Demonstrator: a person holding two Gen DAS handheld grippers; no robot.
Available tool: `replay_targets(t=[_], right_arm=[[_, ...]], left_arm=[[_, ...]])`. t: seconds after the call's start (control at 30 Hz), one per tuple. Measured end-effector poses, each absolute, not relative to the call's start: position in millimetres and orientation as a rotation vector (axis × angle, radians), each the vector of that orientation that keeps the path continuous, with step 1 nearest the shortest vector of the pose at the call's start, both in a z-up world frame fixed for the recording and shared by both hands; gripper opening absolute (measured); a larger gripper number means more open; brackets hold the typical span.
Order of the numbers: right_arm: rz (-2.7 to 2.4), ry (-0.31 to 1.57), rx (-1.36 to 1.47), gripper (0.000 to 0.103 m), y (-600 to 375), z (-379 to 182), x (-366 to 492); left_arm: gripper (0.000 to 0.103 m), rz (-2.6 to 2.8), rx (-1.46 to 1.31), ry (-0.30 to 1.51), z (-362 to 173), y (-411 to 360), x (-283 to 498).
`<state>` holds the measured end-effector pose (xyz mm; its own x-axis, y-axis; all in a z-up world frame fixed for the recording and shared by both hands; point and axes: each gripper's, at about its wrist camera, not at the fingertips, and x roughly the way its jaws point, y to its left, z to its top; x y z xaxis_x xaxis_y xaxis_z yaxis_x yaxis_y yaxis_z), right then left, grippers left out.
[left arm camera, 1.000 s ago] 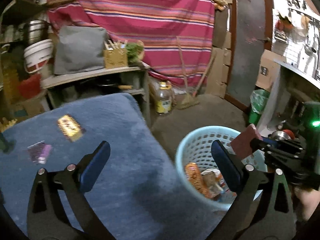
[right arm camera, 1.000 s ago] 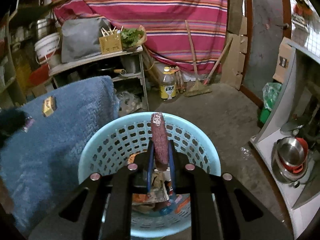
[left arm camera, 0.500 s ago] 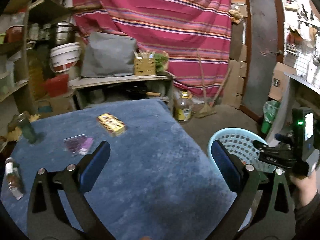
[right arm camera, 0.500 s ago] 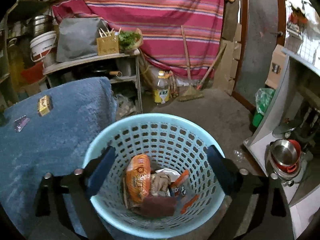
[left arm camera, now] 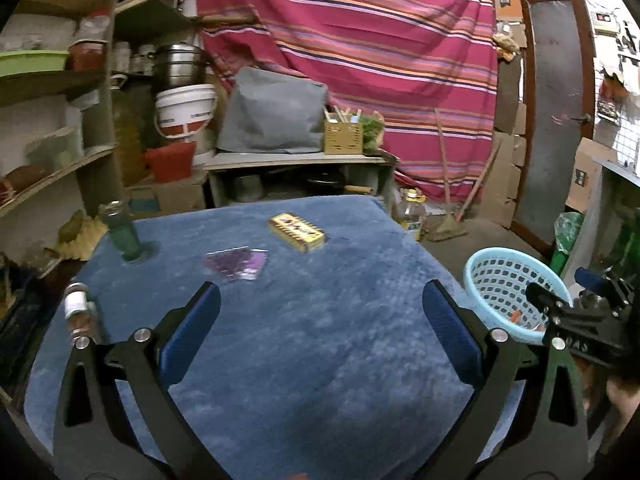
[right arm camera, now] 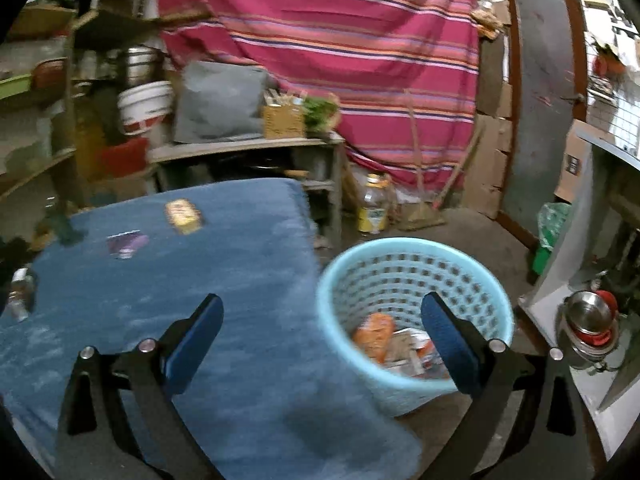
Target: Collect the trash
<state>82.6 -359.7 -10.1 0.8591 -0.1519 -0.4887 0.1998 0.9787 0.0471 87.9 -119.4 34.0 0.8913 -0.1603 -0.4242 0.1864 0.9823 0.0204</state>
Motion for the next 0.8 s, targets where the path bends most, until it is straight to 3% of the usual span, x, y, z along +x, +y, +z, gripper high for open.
replay_targets(t=[0.3, 0.8], right_arm=[[-0.037, 0.483, 0.169, 0.097, -277.8, -26.1, 58.1], [0.006, 0.418, 0.024, 0.097, -199.0, -64.5, 37.8]], left_arm=[[0.098, -0.031, 0.106, 0.382, 19.2, -60.0, 40.4], [0.098, 0.102, 0.06, 0.363, -43.0, 17.0, 15.2]])
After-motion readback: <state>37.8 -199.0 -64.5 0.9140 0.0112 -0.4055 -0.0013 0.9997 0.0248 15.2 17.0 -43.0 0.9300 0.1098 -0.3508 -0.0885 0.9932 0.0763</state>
